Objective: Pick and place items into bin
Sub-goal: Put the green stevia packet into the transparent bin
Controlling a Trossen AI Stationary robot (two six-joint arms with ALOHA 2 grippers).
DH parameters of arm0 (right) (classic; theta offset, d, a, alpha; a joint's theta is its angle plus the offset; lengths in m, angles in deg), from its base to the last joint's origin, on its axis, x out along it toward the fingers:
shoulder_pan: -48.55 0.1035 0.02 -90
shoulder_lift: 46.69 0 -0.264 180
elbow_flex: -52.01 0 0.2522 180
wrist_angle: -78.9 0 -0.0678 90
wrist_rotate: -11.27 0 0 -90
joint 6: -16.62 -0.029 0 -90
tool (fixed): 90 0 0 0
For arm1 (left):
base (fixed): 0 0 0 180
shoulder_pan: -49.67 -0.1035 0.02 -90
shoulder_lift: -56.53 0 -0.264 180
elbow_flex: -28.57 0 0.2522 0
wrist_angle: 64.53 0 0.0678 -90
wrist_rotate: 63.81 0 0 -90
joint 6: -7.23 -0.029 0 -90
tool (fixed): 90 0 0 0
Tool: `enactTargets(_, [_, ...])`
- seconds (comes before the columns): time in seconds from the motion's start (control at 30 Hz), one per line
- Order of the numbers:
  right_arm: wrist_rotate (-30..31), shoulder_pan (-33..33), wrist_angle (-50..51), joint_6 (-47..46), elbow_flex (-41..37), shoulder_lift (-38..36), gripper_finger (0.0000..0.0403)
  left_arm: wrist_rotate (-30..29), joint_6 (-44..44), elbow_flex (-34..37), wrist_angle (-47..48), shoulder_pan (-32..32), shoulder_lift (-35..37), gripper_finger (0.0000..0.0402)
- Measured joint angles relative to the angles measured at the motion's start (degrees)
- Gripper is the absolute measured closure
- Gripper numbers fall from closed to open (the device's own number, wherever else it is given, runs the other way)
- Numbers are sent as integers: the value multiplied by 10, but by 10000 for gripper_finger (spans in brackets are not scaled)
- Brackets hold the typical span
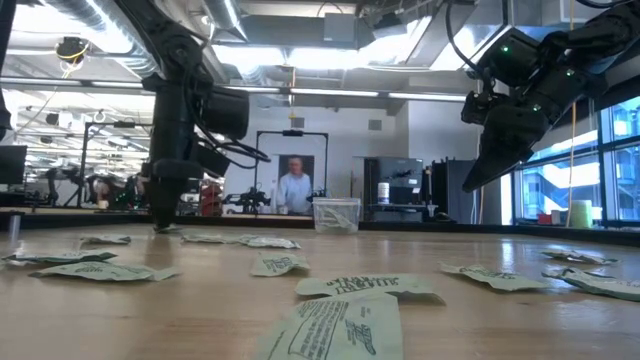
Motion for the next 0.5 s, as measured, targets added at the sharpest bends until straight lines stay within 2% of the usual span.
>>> enactTargets(0.1, [0,0,0,0,0,0,316,2,-1,0,-1,0,12,395])
enactTargets(0.23, [0,0,0,0,0,0,316,15,-1,-4,10,-1,29,396])
enactTargets(0.5, [0,0,0,1,0,0,316,23,-27,-100,-20,0,46,397])
